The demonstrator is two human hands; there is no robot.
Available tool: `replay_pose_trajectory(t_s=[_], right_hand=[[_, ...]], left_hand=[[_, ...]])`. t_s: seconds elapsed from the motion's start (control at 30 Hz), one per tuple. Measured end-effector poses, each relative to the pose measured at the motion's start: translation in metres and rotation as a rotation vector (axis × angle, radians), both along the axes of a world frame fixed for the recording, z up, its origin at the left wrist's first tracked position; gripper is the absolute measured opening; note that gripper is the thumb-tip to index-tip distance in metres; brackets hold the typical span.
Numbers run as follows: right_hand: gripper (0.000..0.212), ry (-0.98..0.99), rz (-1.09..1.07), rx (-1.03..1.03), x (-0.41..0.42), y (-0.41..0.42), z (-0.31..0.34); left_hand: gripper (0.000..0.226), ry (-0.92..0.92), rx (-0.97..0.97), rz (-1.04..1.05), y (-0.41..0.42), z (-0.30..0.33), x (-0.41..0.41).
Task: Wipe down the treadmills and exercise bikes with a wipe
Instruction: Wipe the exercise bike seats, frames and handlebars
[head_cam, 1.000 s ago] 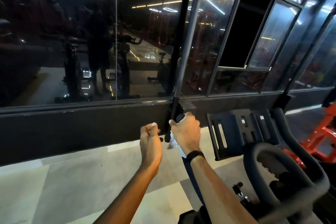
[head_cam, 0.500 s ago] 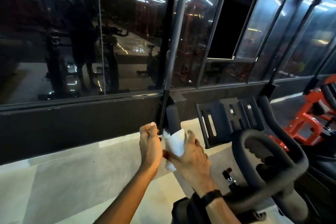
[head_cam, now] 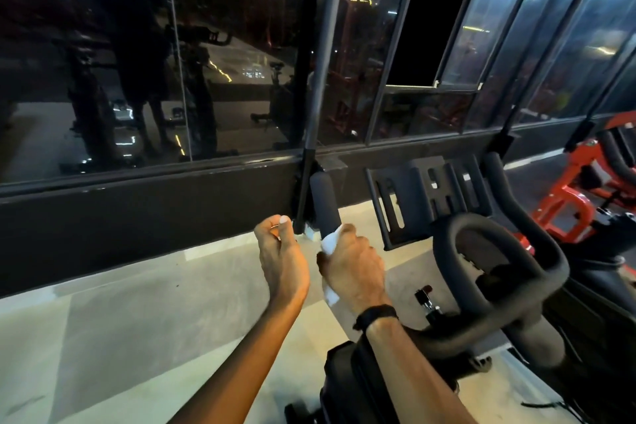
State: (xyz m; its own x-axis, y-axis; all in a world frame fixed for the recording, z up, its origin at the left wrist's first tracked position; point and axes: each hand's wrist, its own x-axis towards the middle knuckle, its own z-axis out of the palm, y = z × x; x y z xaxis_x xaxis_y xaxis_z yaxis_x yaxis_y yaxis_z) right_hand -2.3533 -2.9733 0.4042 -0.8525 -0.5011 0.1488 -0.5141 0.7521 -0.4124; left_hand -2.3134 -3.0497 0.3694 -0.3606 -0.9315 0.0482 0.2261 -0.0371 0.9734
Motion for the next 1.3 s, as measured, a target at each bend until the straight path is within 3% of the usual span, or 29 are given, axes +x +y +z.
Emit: replay_pose_trajectory(t_s=[0.33, 0.4, 0.5, 0.53, 0.6, 0.67, 0.8, 0.9, 1.1, 1.3], right_hand=[[0.048, 0.088, -0.087, 0.215, 0.038, 0.07, -0.013], [0.071, 0.022, -0.075, 0.214, 0.037, 0.075, -0.015], [0.124, -0.035, 0.006, 0.089, 0.03, 0.07, -0.007], [0.13, -0.036, 0.043, 0.052, 0.027, 0.064, -0.003], [0.123, -0.105, 0.086, -0.029, 0.022, 0.043, 0.006], [0.103, -0.15, 0.078, -0.056, 0.019, 0.022, 0.009], [0.068, 0.082, 0.017, 0.152, 0.02, 0.014, -0.003], [0.048, 0.082, 0.044, 0.141, 0.019, 0.034, -0.005], [0.033, 0.138, 0.161, 0.231, 0.024, 0.091, -0.008], [0.027, 0.182, 0.305, 0.227, 0.016, 0.121, -0.02]], left_hand=[[0.021, -0.05, 0.087, -0.102, 0.033, -0.021, -0.014], [0.028, -0.053, 0.103, -0.096, 0.035, -0.025, -0.012], [0.023, -0.054, 0.169, -0.089, 0.033, -0.025, -0.008], [0.022, -0.045, 0.192, -0.08, 0.03, -0.024, -0.007], [0.024, -0.021, 0.206, -0.054, 0.024, -0.019, -0.002], [0.026, -0.02, 0.172, -0.027, 0.021, -0.012, 0.006], [0.033, -0.033, 0.116, 0.022, 0.022, -0.01, 0.012], [0.025, -0.028, 0.081, 0.075, 0.033, -0.006, 0.009], [0.028, -0.017, 0.083, 0.096, 0.079, -0.006, -0.003], [0.028, -0.131, -0.029, 0.103, 0.118, -0.028, -0.001]])
